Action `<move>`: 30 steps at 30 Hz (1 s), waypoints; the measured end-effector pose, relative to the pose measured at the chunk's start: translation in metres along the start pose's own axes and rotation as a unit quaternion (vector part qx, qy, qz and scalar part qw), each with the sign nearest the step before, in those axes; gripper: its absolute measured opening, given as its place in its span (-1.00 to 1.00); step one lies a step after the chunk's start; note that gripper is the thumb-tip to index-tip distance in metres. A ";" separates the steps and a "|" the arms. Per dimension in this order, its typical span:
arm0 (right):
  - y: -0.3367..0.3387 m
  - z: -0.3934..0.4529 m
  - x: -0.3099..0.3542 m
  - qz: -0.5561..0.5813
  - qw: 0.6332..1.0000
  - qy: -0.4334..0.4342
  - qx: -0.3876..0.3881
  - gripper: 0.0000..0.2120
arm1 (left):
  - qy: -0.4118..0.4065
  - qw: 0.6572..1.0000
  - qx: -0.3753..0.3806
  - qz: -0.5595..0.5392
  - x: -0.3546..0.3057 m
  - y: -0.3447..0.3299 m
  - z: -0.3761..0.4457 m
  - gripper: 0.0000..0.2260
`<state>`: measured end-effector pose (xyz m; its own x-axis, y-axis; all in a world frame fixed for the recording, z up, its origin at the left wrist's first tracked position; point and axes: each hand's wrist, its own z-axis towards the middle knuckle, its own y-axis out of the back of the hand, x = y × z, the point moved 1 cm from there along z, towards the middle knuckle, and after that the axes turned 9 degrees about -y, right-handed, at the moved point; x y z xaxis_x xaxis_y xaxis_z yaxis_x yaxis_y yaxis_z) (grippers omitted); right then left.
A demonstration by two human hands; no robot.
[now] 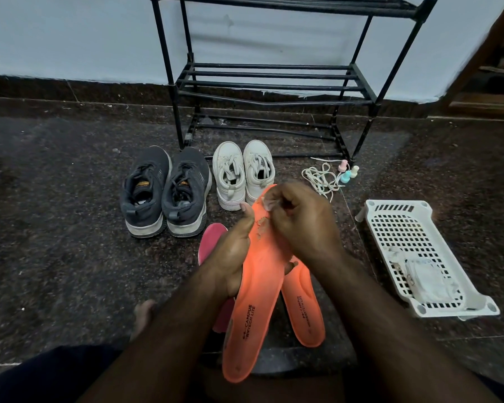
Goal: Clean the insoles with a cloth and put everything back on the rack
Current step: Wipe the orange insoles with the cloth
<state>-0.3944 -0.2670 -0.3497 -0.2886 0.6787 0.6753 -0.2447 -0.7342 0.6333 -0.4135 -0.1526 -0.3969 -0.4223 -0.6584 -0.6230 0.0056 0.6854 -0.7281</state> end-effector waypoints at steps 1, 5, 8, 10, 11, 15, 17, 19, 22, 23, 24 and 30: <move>0.003 0.002 -0.004 -0.005 1.000 -0.013 -0.021 -0.78 | 0.000 1.000 0.005 -0.001 0.001 -0.001 0.000 -0.32; 0.005 0.003 -0.011 -0.018 0.995 -0.088 -0.037 -0.79 | 0.017 1.000 0.016 -0.006 0.006 0.005 0.001 -0.36; -0.001 -0.001 -0.002 0.063 0.993 -0.095 0.012 -0.78 | 0.022 1.000 0.000 -0.012 0.008 0.013 0.001 -0.41; 0.000 -0.001 0.001 0.083 0.993 -0.081 0.023 -0.77 | 0.033 0.999 0.007 -0.007 0.006 0.007 0.000 -0.39; 0.001 0.000 0.000 0.063 0.996 -0.063 0.017 -0.76 | 0.032 0.999 0.012 -0.017 0.006 0.004 0.001 -0.31; 0.012 0.006 -0.013 -0.035 0.997 -0.052 -0.047 -0.77 | 0.039 0.998 0.015 -0.047 0.003 0.005 0.001 -0.32; 0.016 0.008 -0.014 -0.009 0.995 -0.085 -0.049 -0.78 | 0.068 0.996 -0.007 -0.056 0.004 0.013 0.000 -0.34; 0.013 0.006 -0.008 0.019 0.998 -0.064 -0.018 -0.78 | 0.038 0.997 -0.008 -0.061 0.006 0.012 0.001 -0.37; 0.005 0.001 -0.005 -0.018 1.000 -0.009 -0.010 -0.79 | 0.000 0.999 -0.016 -0.027 0.004 0.002 0.002 -0.39; 0.006 0.003 -0.008 -0.027 0.999 -0.015 -0.025 -0.79 | -0.001 1.000 -0.012 -0.005 0.004 0.005 0.003 -0.39; 0.008 0.006 -0.012 -0.029 0.998 -0.034 -0.039 -0.79 | 0.017 1.000 0.000 -0.003 0.005 0.010 0.004 -0.38; 0.006 -0.004 -0.002 0.026 0.999 -0.029 0.007 -0.79 | -0.006 0.999 -0.021 -0.046 0.006 0.002 -0.001 -0.44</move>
<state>-0.3988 -0.2729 -0.3490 -0.2465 0.6403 0.7275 -0.2179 -0.7681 0.6022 -0.4169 -0.1553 -0.4019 -0.4092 -0.7222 -0.5576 -0.0709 0.6344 -0.7697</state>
